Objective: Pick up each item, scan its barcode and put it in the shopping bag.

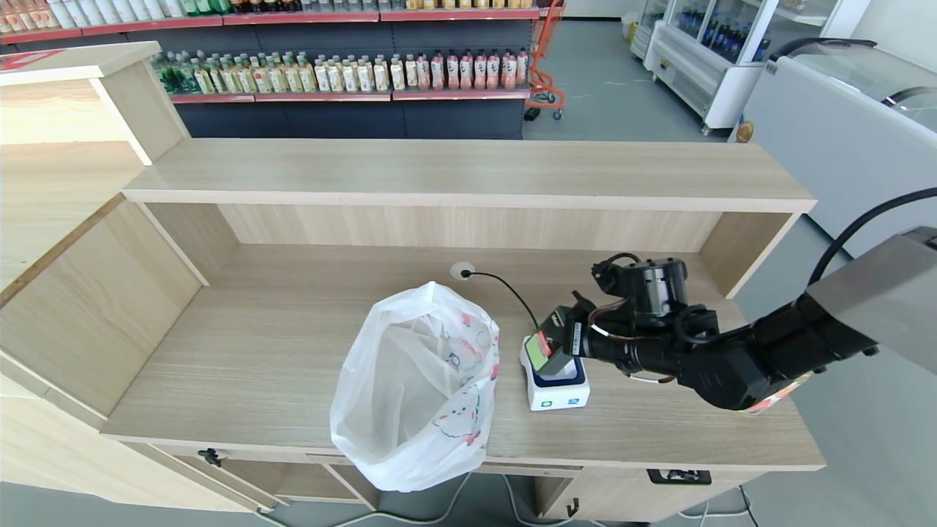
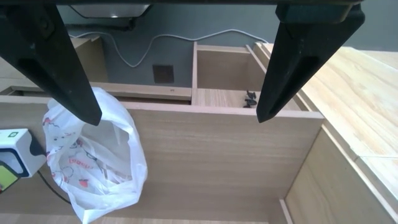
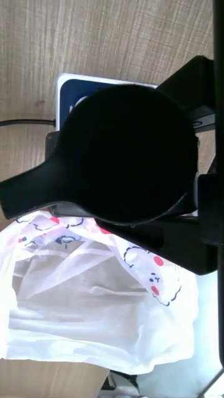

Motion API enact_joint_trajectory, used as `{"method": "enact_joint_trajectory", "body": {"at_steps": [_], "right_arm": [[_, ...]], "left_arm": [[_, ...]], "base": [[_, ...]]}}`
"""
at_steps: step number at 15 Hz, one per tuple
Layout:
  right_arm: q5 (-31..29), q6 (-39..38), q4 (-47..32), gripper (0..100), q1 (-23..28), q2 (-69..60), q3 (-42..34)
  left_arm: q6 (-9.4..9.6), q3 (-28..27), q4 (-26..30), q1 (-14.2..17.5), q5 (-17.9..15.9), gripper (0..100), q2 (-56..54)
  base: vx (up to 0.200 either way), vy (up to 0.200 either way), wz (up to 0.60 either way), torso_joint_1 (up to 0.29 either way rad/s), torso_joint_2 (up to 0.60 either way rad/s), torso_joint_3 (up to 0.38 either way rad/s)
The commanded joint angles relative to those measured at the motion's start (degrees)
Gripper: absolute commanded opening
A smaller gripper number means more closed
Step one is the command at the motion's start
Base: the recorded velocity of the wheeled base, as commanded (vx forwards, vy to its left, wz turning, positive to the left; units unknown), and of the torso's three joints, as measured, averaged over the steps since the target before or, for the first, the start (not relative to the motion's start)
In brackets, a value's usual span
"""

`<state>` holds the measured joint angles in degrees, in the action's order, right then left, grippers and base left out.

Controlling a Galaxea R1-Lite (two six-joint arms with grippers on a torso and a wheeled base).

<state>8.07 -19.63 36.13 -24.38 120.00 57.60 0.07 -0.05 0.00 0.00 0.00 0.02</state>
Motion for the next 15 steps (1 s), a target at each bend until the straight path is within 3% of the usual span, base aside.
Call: {"method": "enact_joint_trajectory", "body": {"at_steps": [1, 11, 15], "right_arm": [[-0.07, -0.06, -0.01, 0, -0.23, 1.81, 0.67], [-1.74, 0.03, 1.13, 0, -1.72, 4.62, 0.93], [-2.53, -0.32, 1.75, 0, -1.72, -1.35, -0.65]], "left_arm": [[0.01, 0.05, 0.00, 0.00, 0.00, 100, -0.02], [0.01, -0.04, 0.00, 0.00, 0.00, 100, -0.02], [-0.07, 0.05, 0.00, 0.00, 0.00, 100, -0.02]], "base": [[0.000, 0.000, 0.00, 0.000, 0.00, 0.000], [0.000, 0.000, 0.00, 0.000, 0.00, 0.000], [0.000, 0.000, 0.00, 0.000, 0.00, 0.000]]}}
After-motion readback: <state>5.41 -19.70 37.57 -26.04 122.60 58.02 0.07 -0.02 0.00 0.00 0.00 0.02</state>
